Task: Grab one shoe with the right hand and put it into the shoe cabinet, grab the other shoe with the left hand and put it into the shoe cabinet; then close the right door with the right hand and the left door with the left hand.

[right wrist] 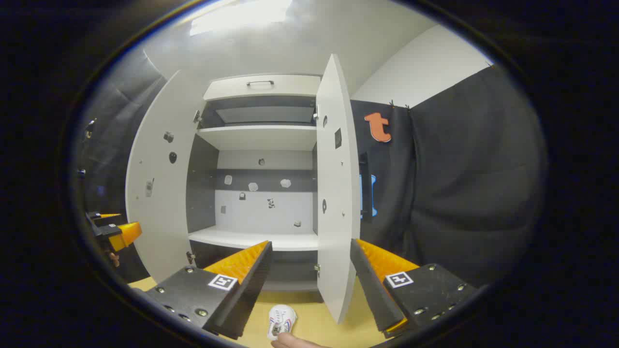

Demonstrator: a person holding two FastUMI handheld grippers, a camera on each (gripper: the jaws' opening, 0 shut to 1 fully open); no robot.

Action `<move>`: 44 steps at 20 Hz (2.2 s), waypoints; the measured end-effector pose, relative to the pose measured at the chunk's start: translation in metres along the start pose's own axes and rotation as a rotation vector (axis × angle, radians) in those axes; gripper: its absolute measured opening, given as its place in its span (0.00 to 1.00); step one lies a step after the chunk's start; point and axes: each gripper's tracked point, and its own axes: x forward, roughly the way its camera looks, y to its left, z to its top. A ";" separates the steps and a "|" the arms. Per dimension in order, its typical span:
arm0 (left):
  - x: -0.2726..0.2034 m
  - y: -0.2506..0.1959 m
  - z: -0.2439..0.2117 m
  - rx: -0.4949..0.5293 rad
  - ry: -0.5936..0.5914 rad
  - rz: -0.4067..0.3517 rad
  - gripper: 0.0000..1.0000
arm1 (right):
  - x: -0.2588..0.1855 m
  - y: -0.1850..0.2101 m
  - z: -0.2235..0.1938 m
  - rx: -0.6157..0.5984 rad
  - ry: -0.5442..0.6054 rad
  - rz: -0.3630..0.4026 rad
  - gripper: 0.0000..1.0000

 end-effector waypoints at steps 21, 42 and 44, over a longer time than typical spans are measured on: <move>-0.013 -0.011 -0.012 -0.018 0.021 -0.048 0.95 | 0.014 0.012 -0.026 -0.009 0.042 0.047 0.96; -0.052 -0.010 -0.049 -0.011 0.041 -0.144 0.95 | 0.035 0.118 -0.386 -0.030 0.615 0.152 0.91; -0.054 -0.011 -0.053 -0.006 0.043 -0.157 0.96 | 0.040 0.118 -0.405 -0.021 0.652 0.113 0.84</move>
